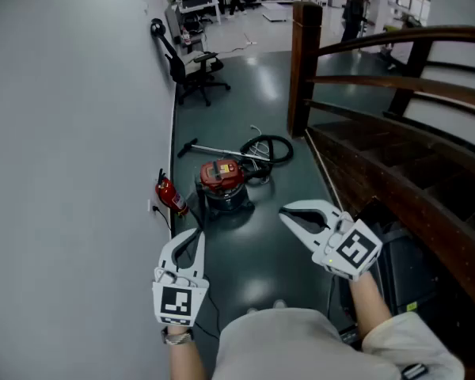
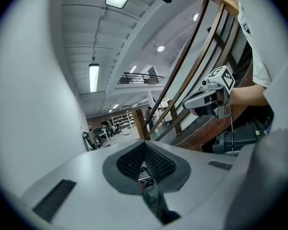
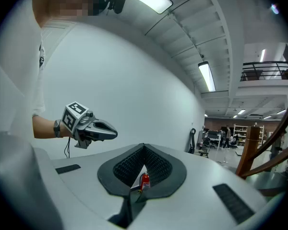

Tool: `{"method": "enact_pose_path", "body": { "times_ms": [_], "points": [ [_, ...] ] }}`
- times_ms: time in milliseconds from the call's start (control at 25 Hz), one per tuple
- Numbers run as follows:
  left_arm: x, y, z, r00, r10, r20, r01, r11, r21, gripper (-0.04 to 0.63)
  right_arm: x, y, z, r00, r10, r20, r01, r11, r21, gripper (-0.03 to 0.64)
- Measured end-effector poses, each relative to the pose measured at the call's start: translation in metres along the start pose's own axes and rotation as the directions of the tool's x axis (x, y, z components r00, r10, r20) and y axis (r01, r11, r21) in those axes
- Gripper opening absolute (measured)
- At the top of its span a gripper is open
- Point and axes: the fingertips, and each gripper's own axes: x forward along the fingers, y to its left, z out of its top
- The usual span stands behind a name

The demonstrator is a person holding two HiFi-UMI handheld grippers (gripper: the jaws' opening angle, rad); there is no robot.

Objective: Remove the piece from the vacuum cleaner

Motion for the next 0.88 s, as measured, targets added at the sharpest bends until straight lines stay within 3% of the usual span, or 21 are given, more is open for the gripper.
{"method": "enact_pose_path", "body": {
  "times_ms": [280,520,880],
  "points": [
    [0.0,-0.006,-0.001,1.0,-0.008,-0.014,0.008,1.0,-0.01,-0.002,-0.001,0.003,-0.003,1.0,0.011,-0.005,-0.011,1.0,-0.014,0.028],
    [0.0,-0.009,-0.004,1.0,-0.004,-0.021,0.004,1.0,-0.005,-0.002,-0.006,-0.003,-0.003,1.0,0.001,0.013,-0.001,0.999,0.039,0.029],
    [0.004,-0.018,-0.006,0.999,-0.015,-0.042,0.015,1.0,0.004,-0.002,-0.005,0.001,-0.016,0.999,0.027,-0.024,-0.027,1.0,0.014,0.029]
  ]
}}
